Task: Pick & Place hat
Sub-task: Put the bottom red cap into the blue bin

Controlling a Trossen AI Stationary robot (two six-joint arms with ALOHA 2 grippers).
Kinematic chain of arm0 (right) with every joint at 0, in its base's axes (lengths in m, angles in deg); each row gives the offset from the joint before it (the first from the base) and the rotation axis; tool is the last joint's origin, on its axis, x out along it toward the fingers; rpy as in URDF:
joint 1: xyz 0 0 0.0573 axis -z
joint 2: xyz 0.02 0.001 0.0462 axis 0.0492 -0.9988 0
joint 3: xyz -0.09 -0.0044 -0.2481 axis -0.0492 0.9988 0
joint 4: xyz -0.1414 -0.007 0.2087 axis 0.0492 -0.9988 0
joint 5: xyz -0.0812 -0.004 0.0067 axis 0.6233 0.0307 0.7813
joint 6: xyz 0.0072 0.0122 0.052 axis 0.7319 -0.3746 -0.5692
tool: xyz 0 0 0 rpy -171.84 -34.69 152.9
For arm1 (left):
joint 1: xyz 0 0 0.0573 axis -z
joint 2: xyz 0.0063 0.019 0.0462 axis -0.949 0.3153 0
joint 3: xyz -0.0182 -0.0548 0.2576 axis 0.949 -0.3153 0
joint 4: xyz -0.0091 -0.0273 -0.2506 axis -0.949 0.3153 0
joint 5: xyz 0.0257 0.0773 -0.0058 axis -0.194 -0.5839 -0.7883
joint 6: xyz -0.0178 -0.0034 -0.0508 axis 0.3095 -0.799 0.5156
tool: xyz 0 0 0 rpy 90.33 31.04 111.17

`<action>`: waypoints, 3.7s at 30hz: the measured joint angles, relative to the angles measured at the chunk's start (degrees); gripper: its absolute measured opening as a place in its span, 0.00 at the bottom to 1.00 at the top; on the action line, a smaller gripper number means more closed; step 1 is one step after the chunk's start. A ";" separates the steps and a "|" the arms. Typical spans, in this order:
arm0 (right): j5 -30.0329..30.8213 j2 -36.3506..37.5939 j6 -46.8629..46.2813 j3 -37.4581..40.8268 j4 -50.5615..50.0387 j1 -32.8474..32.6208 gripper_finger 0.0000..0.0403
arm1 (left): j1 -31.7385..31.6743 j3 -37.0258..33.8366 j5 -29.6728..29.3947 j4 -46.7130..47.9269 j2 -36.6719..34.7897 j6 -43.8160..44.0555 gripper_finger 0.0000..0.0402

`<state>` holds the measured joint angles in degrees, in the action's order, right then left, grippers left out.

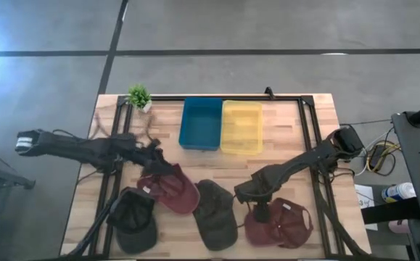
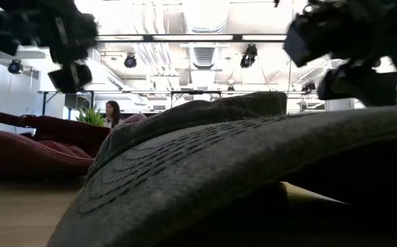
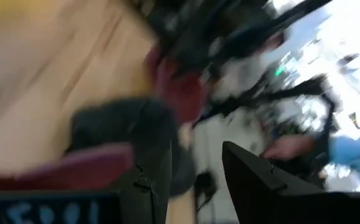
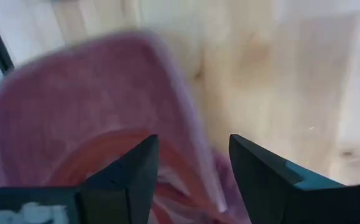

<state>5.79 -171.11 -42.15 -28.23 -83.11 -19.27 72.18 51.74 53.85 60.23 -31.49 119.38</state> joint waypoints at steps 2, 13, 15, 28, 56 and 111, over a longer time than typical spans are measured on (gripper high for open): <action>-0.24 -0.24 0.45 0.68 0.28 -0.94 0.48 | 0.76 0.99 0.79 0.80 4.58 0.01 0.34; -0.11 -0.30 7.36 6.16 6.46 -1.39 0.48 | 7.09 10.66 -0.33 -0.75 16.21 -3.11 0.34; -2.12 -0.30 8.66 7.25 8.68 -1.26 0.48 | 7.46 11.73 -1.24 0.59 17.30 -3.11 0.34; -13.03 -0.33 8.97 12.01 17.30 3.01 0.19 | 7.46 14.27 -3.88 0.30 22.47 -0.45 0.34; 70.45 41.22 -39.90 15.01 21.58 4.03 0.03 | 8.20 28.32 -16.86 7.01 16.23 -19.02 0.34; 49.07 16.06 -24.51 -1.27 48.47 23.44 0.03 | 32.45 54.75 -71.52 50.16 28.67 -58.94 0.34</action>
<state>54.87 -155.05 -66.66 -29.50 -34.64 4.16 104.63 106.48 -17.67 110.39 -2.83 60.45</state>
